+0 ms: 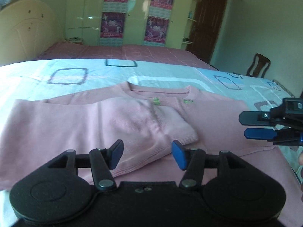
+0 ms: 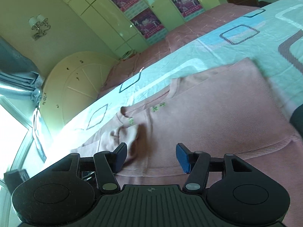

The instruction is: Fold small clothes

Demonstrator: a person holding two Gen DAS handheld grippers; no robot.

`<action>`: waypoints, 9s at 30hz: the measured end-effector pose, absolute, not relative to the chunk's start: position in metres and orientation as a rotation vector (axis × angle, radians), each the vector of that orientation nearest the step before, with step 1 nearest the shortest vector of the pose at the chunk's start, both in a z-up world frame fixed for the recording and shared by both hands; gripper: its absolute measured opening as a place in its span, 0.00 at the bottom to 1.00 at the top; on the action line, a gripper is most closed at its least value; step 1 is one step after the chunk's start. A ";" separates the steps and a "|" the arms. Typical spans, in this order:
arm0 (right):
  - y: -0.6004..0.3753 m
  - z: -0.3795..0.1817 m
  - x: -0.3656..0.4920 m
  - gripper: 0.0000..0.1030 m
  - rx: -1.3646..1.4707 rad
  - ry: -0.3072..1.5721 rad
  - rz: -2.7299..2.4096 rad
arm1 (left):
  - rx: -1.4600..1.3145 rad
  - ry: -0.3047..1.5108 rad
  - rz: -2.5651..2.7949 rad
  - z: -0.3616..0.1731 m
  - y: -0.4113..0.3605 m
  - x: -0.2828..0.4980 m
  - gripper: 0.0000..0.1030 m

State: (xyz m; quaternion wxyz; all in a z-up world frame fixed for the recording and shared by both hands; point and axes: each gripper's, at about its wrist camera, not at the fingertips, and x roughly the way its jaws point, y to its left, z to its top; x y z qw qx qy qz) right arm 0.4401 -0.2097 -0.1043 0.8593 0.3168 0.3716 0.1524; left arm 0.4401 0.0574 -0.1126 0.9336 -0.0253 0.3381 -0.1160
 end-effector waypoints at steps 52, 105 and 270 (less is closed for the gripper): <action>-0.226 -0.132 0.454 0.05 0.599 0.840 0.203 | -0.095 0.742 -0.023 -0.131 0.184 0.425 0.21; -0.204 -0.126 0.490 0.05 0.195 0.820 0.189 | -0.047 0.779 -0.219 -0.129 0.152 0.525 0.60; -0.310 -0.114 0.567 0.51 0.139 0.899 0.350 | 0.135 0.886 -0.378 -0.132 0.156 0.612 0.56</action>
